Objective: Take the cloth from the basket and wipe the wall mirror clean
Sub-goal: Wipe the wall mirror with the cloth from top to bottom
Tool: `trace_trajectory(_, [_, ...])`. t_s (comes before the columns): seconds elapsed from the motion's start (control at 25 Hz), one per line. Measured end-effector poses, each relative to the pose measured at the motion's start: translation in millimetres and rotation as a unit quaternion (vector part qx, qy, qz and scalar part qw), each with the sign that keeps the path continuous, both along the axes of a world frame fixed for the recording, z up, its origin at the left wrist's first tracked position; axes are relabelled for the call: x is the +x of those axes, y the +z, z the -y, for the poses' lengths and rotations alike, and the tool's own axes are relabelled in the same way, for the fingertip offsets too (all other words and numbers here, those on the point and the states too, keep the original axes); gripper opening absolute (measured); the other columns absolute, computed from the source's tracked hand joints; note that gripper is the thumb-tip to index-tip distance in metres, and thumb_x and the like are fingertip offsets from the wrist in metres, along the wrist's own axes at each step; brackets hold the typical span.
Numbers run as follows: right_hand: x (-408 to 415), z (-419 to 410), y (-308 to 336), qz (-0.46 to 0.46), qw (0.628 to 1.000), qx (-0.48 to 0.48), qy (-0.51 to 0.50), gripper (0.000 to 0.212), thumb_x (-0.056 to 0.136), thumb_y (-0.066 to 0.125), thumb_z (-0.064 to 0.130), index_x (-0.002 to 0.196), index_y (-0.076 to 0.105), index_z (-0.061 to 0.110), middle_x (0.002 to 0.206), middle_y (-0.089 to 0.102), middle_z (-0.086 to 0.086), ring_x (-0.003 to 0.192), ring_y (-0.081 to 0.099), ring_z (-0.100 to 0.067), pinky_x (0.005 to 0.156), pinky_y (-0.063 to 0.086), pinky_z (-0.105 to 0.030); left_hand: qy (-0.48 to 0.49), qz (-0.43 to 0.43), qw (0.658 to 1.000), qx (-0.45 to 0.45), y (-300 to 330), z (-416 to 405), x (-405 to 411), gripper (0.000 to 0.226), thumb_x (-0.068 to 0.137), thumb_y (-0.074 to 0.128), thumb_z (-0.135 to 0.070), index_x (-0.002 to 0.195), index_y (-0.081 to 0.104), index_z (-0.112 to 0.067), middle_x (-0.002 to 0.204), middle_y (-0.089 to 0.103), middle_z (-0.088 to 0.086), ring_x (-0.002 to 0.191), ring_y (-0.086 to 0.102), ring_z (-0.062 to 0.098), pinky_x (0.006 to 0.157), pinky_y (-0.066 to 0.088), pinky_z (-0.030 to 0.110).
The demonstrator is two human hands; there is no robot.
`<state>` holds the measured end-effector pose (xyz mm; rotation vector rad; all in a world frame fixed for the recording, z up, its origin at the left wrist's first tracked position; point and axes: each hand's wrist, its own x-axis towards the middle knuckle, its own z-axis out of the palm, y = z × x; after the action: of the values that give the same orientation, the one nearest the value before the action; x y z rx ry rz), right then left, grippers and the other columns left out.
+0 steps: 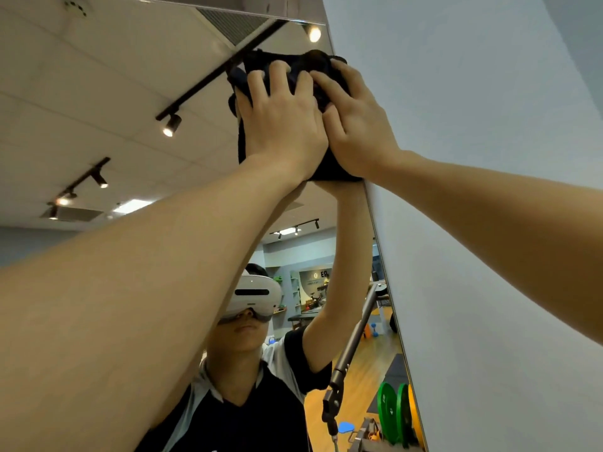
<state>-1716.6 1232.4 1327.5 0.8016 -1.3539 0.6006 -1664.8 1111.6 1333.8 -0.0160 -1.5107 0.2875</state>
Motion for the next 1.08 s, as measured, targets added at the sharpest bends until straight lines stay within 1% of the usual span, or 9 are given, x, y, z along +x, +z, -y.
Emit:
trace_trajectory(0.12, [3.1,-2.0,23.4,0.009,1.0,0.018,-0.015,0.061,0.1,0.033,0.035,0.158,0.043,0.017,0.167,0.029,-0.01,0.146,0.039,-0.029,0.121,0.034,-0.04,0.001,0.004,1.0,-0.001,24.0,0.4,-0.6,0.049,0.102,0.03,-0.036,0.144,0.047,-0.016,0.152,0.038,0.014,0.136,0.036,0.039,0.114,0.034,0.057])
trace_trajectory(0.2, [6.5,-1.4,46.7,0.015,0.999,0.019,-0.021,0.064,0.099,0.03,0.037,0.158,0.042,0.019,0.168,0.028,-0.009,0.147,0.039,-0.029,0.121,0.034,-0.038,-0.006,0.005,1.0,0.007,49.3,-0.1,-1.3,0.044,0.106,0.033,-0.033,0.144,0.047,-0.017,0.154,0.036,0.013,0.137,0.035,0.039,0.116,0.032,0.057])
trace_trajectory(0.32, [9.0,-0.7,78.5,0.013,0.999,0.022,-0.026,0.066,0.096,0.027,0.038,0.159,0.041,0.019,0.167,0.029,-0.009,0.145,0.041,-0.03,0.119,0.035,-0.037,-0.017,0.007,1.0,0.025,83.3,-1.2,-2.4,0.043,0.107,0.032,-0.035,0.145,0.047,-0.019,0.155,0.034,0.012,0.139,0.032,0.039,0.117,0.03,0.056])
trace_trajectory(0.44, [6.7,-3.2,89.1,0.011,0.999,0.024,-0.02,0.065,0.096,0.028,0.037,0.158,0.043,0.021,0.167,0.029,-0.008,0.146,0.041,-0.029,0.118,0.035,-0.036,-0.015,0.0,1.0,0.027,92.4,-1.6,-3.8,0.044,0.107,0.031,-0.036,0.146,0.047,-0.021,0.156,0.034,0.011,0.14,0.031,0.038,0.116,0.032,0.055])
trace_trajectory(0.64, [5.6,-1.1,68.6,0.016,1.0,0.009,-0.002,0.064,0.098,0.03,0.036,0.158,0.043,0.019,0.169,0.027,-0.007,0.149,0.037,-0.026,0.121,0.034,-0.038,-0.022,-0.006,1.0,0.009,72.5,-0.3,-1.6,0.045,0.108,0.031,-0.036,0.148,0.045,-0.021,0.154,0.036,0.01,0.137,0.034,0.036,0.115,0.035,0.052])
trace_trajectory(0.76, [4.4,-2.1,41.7,0.013,1.0,0.009,-0.002,0.062,0.099,0.031,0.034,0.158,0.042,0.019,0.169,0.026,-0.007,0.15,0.036,-0.026,0.12,0.032,-0.035,-0.029,-0.008,1.0,0.001,44.1,1.8,-1.9,0.047,0.107,0.032,-0.036,0.15,0.044,-0.02,0.153,0.037,0.01,0.137,0.035,0.036,0.115,0.034,0.053])
trace_trajectory(0.92, [3.7,2.6,6.0,0.015,1.0,0.001,0.004,0.061,0.099,0.034,0.032,0.158,0.043,0.019,0.169,0.028,-0.007,0.15,0.035,-0.025,0.121,0.034,-0.037,-0.027,-0.016,0.999,-0.007,6.8,6.7,0.7,0.049,0.106,0.033,-0.035,0.151,0.043,-0.019,0.153,0.039,0.011,0.138,0.036,0.036,0.115,0.034,0.055])
trace_trajectory(1.08, [22.0,15.4,-7.1,0.047,0.999,-0.008,-0.011,0.066,0.095,0.033,0.034,0.159,0.042,0.019,0.17,0.026,-0.007,0.15,0.034,-0.026,0.12,0.029,-0.035,-0.018,0.017,0.999,-0.026,-5.6,18.7,12.0,0.05,0.106,0.037,-0.032,0.154,0.04,-0.019,0.154,0.038,0.011,0.141,0.034,0.036,0.116,0.034,0.055])
